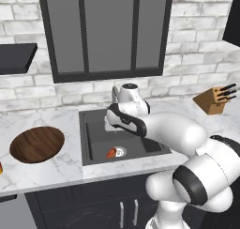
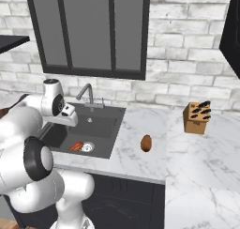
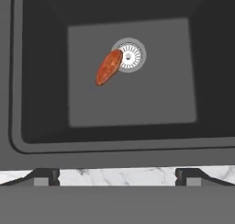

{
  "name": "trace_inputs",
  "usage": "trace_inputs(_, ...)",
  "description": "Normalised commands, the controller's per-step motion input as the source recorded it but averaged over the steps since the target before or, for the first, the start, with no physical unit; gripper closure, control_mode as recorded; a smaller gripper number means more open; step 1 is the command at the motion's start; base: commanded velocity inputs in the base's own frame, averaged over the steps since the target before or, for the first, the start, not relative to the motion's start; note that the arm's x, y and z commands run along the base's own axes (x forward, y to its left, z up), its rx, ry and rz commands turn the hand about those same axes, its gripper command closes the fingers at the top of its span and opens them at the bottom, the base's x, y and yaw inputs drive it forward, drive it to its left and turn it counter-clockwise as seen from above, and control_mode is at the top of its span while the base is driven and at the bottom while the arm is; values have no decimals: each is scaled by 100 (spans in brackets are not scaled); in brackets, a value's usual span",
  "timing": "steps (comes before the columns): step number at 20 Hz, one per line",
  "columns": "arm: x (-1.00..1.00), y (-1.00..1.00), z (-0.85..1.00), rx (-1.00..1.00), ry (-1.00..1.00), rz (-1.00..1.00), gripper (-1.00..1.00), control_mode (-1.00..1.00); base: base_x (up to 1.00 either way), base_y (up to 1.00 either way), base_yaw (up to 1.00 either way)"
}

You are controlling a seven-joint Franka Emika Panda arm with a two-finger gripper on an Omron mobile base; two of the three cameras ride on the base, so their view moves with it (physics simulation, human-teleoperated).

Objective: Remove the potato and sweet potato from the sink. Then move the bowl and cup from the counter to the sink for washing.

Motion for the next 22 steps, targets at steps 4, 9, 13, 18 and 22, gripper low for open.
trace_inputs(4,10,3,-15,0,0,0,-100,-100,0,0,0)
trace_inputs(9,9,0,-15,0,0,0,-100,-100,0,0,0)
trace_inputs(13,8,0,-12,0,0,-1,-100,-100,0,0,0)
trace_inputs(18,9,1,-15,0,0,-2,-100,-100,0,0,0)
trace_inputs(22,8,0,-16,0,0,-2,-100,-100,0,0,0)
